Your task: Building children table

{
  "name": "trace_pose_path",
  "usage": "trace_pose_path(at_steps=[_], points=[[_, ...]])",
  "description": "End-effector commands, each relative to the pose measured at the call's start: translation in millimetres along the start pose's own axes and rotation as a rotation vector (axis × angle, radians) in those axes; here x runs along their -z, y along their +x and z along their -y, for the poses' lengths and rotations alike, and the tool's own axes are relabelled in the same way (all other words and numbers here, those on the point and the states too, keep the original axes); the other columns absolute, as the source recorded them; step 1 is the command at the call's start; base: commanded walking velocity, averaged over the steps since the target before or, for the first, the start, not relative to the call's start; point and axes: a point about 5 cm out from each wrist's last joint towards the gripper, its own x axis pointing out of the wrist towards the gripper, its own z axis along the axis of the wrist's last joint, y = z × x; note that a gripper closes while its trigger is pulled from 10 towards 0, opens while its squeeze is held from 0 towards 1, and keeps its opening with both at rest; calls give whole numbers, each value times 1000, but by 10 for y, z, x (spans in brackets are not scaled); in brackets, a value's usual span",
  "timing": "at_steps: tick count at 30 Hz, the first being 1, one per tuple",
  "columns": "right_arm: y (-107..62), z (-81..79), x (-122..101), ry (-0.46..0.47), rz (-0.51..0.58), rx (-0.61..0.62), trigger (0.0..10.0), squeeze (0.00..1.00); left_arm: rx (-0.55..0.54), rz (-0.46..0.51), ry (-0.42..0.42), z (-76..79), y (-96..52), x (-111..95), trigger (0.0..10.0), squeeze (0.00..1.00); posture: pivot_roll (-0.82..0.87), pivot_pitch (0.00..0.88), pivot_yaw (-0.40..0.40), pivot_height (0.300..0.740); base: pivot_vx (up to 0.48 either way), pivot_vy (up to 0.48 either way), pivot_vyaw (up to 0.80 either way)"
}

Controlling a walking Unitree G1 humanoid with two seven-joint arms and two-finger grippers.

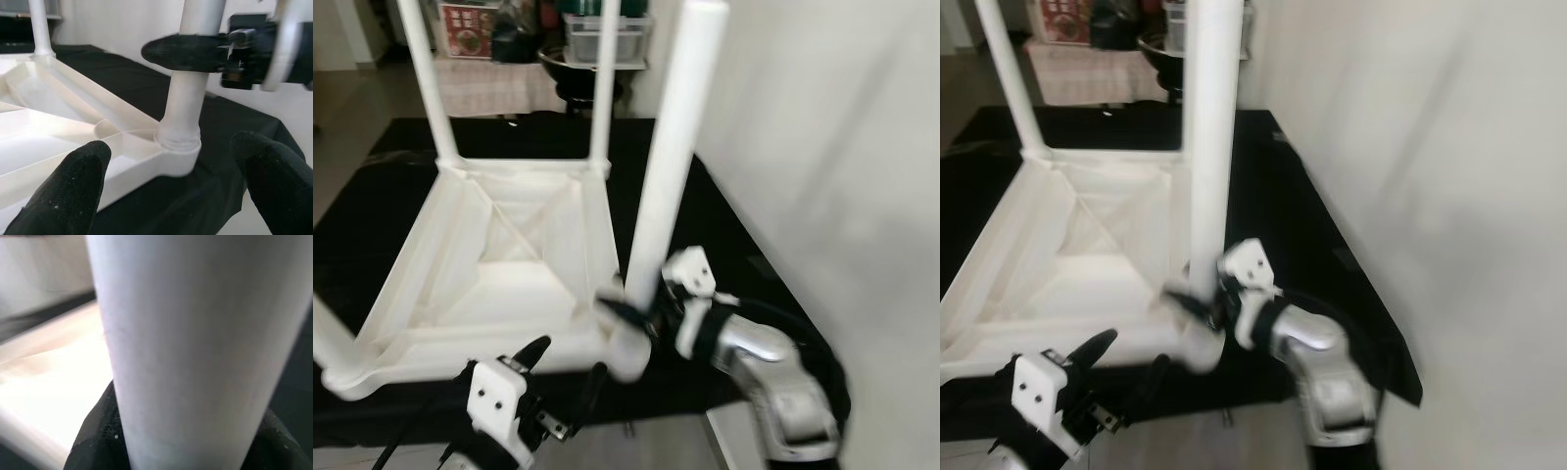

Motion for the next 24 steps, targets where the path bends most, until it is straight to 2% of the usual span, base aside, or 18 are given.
trace_pose_path(at_steps=[1,2,4,8,9,11,12,14,15,17,18,19,21,22,23,24], points=[[-39,177,243,-28,-118,192,0,0,-8,-26,-12,-7,-15,59,10000,0,13,121,-83,740,0,0,0],[13,143,212,-28,-94,154,0,0,-9,-25,-11,-7,-10,60,10000,0,13,121,-84,740,0,0,0],[13,143,212,-28,-94,154,0,0,-9,-25,-11,-7,-10,60,10000,0,13,121,-84,740,0,0,0],[180,199,108,-48,-57,135,0,0,-17,-20,-9,-2,-2,56,10000,0,17,119,-91,740,0,0,0],[193,202,78,-49,-54,137,1333,0,-18,-19,-9,1,0,54,10000,0,17,119,-91,740,0,0,0],[193,202,78,-49,-54,137,1333,0,-18,-19,-9,1,0,54,10000,0,17,119,-91,740,0,0,0],[224,158,48,-35,-57,81,9922,0,-19,-18,-9,3,0,50,10000,0,18,125,-92,740,0,0,0],[224,158,48,-35,-57,81,9922,0,-19,-18,-9,3,0,50,10000,0,18,125,-92,740,0,0,0],[244,29,12,-16,-65,-50,10000,0,-20,-17,-10,4,-3,46,10000,0,23,127,-91,740,0,0,0],[244,29,12,-16,-65,-50,10000,0,-20,-17,-10,4,-3,46,10000,0,23,127,-91,740,0,0,0],[245,-141,-25,0,-69,-263,10000,1000,-19,-16,-11,7,-4,41,10000,0,29,131,-93,740,0,0,0],[242,-221,-86,-59,-45,-495,10000,1000,-18,-16,-12,13,-6,37,10000,0,41,135,-96,740,0,0,0],[242,-221,-86,-59,-45,-495,10000,1000,-18,-16,-12,13,-6,37,10000,0,41,135,-96,740,0,0,0],[243,-242,-111,-102,-45,-618,10000,992,-17,-15,-12,19,-8,33,10000,0,47,139,-101,740,0,0,0],[277,-204,-117,-150,-55,-709,10000,0,-17,-15,-12,27,-12,28,10000,0,54,143,-104,740,0,0,0],[277,-204,-117,-150,-55,-709,10000,0,-17,-15,-12,27,-12,28,10000,0,54,143,-104,740,0,0,0]])
